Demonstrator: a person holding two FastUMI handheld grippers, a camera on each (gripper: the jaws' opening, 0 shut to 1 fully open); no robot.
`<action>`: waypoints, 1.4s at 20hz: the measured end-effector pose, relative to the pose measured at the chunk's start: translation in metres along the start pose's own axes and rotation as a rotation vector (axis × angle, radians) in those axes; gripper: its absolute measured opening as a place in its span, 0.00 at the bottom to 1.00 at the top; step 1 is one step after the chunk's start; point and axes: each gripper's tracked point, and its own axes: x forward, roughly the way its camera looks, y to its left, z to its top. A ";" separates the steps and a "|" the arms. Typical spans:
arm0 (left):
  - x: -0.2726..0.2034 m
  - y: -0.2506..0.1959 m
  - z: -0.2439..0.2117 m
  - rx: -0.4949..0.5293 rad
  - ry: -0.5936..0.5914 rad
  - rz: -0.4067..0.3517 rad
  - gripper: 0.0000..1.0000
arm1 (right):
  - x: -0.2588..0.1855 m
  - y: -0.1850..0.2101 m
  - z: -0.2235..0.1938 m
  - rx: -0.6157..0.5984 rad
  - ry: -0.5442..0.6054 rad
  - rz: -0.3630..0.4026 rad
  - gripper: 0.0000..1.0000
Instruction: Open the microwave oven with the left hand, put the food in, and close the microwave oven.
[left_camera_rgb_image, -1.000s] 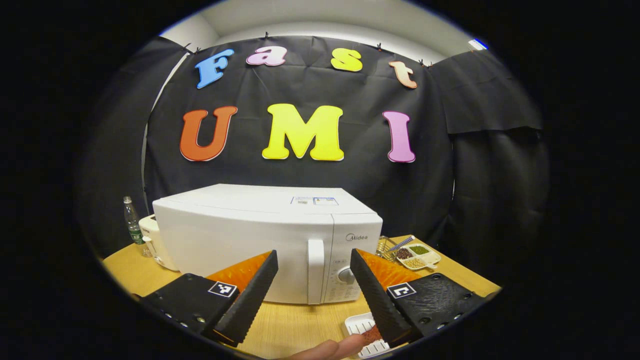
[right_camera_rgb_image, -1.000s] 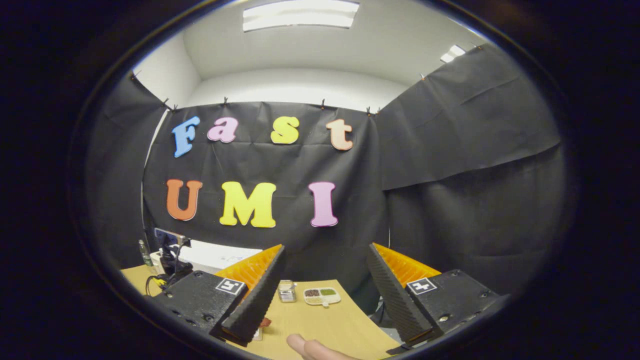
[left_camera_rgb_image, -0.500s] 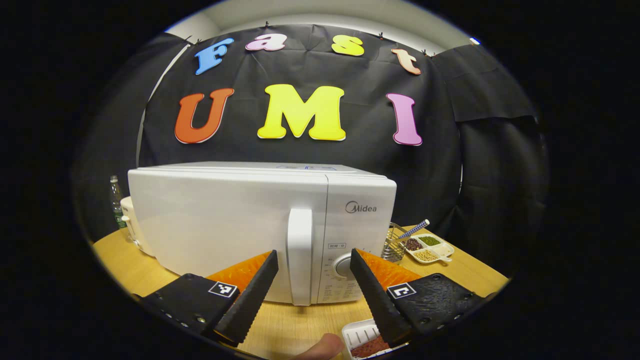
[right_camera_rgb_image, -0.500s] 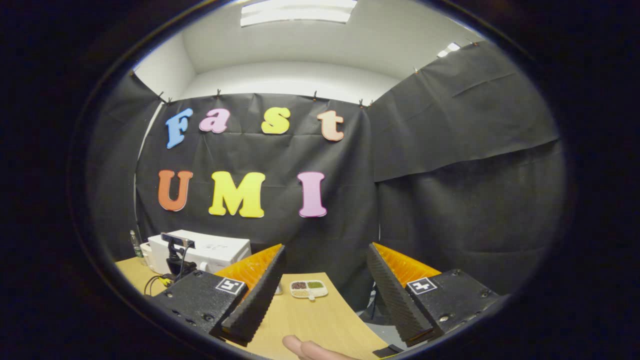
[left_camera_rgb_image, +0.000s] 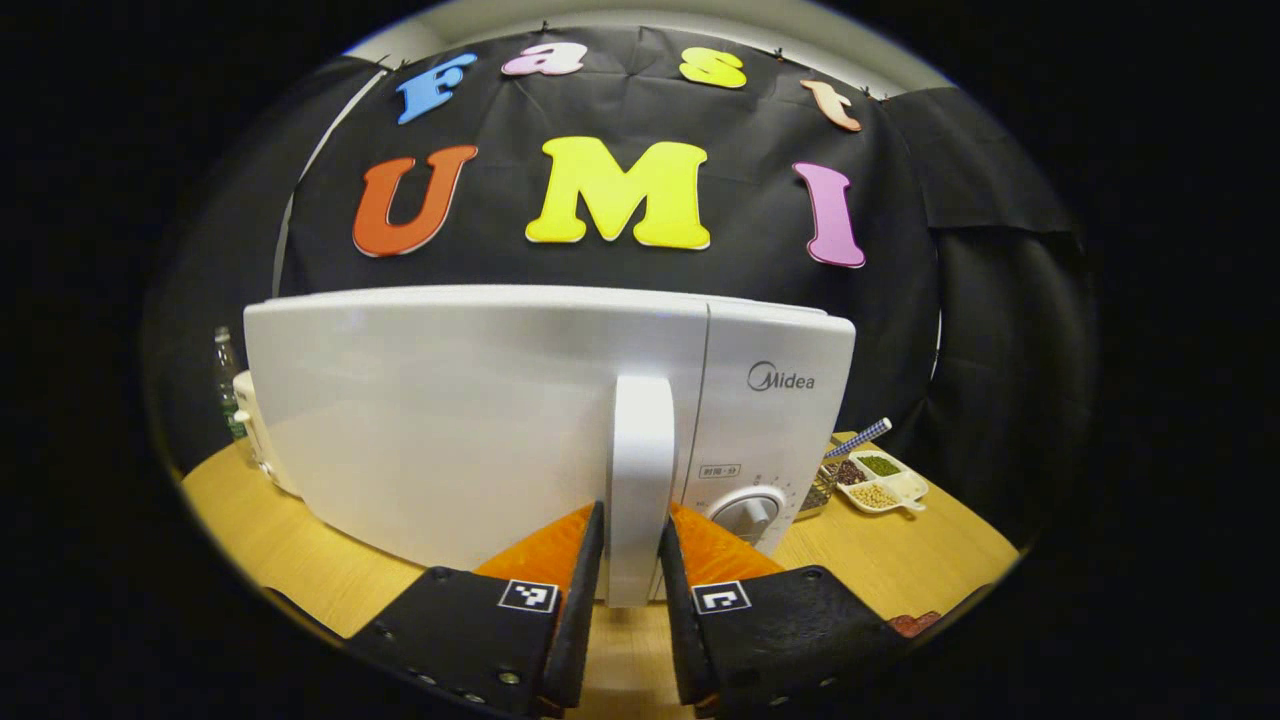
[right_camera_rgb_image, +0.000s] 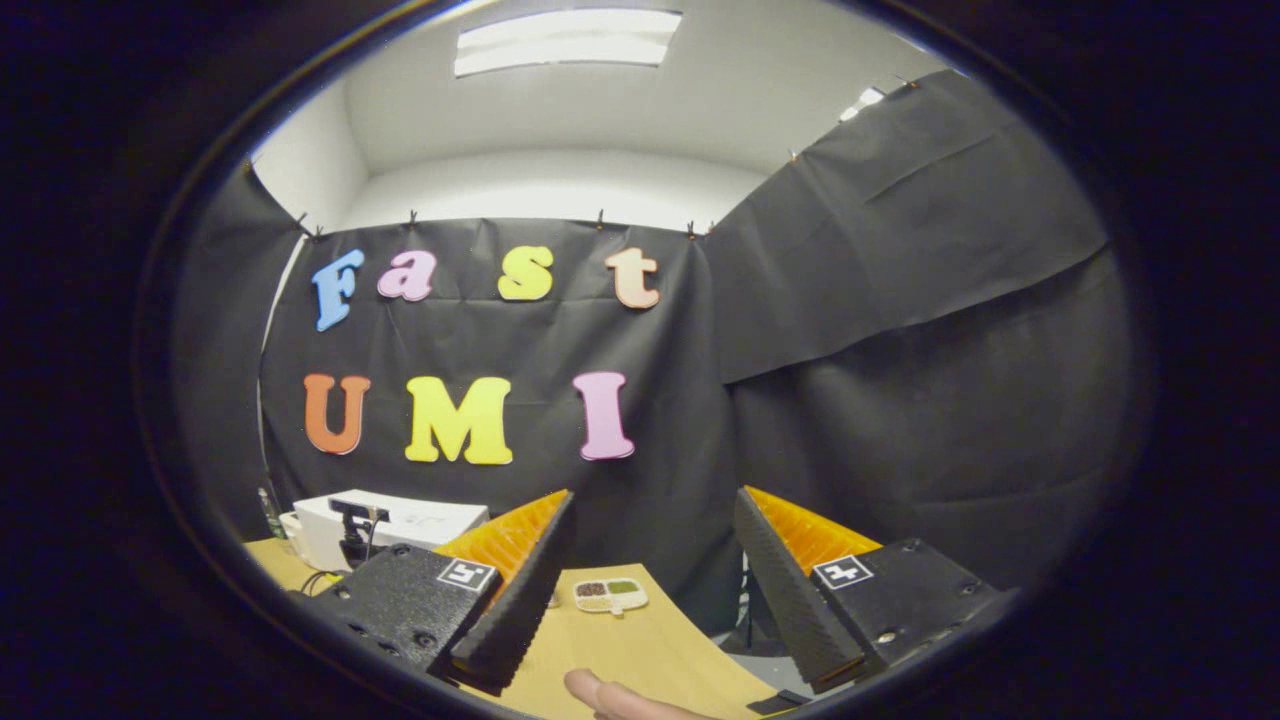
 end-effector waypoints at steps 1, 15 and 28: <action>-0.001 0.000 0.000 -0.005 0.010 0.000 0.29 | -0.003 0.001 0.000 -0.005 0.006 0.006 1.00; -0.029 0.006 -0.001 0.094 -0.047 0.018 0.12 | -0.013 -0.001 0.004 -0.069 0.026 0.023 0.90; -0.145 0.052 -0.029 0.114 -0.077 -0.129 0.13 | -0.030 0.062 -0.032 -0.046 0.228 0.135 1.00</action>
